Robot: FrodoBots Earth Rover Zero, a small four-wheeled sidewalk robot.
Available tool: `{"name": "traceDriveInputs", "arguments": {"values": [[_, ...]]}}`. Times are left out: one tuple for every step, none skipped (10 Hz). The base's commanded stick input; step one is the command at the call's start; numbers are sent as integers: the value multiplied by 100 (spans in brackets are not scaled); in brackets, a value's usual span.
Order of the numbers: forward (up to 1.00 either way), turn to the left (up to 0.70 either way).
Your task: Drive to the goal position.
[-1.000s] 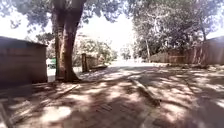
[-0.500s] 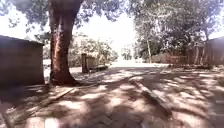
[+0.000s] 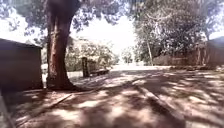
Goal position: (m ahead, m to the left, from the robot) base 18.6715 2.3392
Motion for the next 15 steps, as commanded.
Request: {"name": "traceDriveInputs", "arguments": {"values": [[70, -26], [70, -33], [70, -34], [70, -29], [70, -14], [70, -2], [70, -17], [70, -32], [70, -31], [70, -26], [70, -21], [70, -15], [70, -10], [70, -5], [70, 0]]}}
